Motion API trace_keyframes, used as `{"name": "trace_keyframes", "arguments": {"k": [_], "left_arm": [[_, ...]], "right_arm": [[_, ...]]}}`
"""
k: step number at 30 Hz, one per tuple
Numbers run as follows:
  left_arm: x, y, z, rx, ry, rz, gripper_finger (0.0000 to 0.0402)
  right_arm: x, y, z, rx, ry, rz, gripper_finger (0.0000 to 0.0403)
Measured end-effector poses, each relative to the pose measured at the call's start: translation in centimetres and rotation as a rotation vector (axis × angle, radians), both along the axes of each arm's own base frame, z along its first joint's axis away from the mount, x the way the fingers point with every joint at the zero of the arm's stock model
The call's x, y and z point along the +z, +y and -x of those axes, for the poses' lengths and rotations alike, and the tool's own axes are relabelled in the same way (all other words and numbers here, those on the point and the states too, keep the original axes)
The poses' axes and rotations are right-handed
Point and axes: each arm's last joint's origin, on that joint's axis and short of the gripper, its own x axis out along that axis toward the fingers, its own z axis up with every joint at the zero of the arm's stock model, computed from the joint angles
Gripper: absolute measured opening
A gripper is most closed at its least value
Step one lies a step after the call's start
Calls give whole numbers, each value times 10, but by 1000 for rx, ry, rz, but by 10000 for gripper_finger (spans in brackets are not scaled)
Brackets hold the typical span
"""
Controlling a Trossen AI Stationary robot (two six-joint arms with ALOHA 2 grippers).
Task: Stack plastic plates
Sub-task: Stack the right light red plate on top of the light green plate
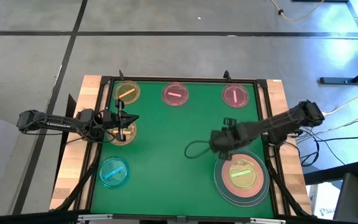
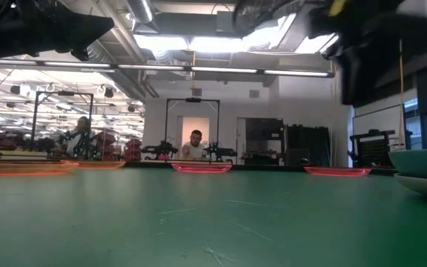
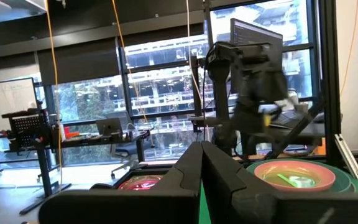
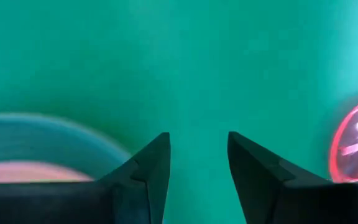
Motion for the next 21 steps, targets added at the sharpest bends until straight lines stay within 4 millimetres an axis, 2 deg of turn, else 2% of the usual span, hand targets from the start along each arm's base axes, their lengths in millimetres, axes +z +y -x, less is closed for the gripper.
{"name": "trace_keyframes", "arguments": {"k": [5,10,14,17,21], "left_arm": [[0,0,0,0,0,0,3],[0,0,0,1,0,-1,3],[0,0,0,1,1,-2,3],[0,0,0,6,3,-19,3],[0,0,0,6,3,-20,3]], "right_arm": [[-2,-44,-15,-19,-48,15,153],[-14,-91,-17,-122,-104,37,153],[-28,-122,-8,-292,-88,158,154],[-46,-133,6,-418,-41,203,154],[-68,-148,20,-499,-24,213,153]]}}
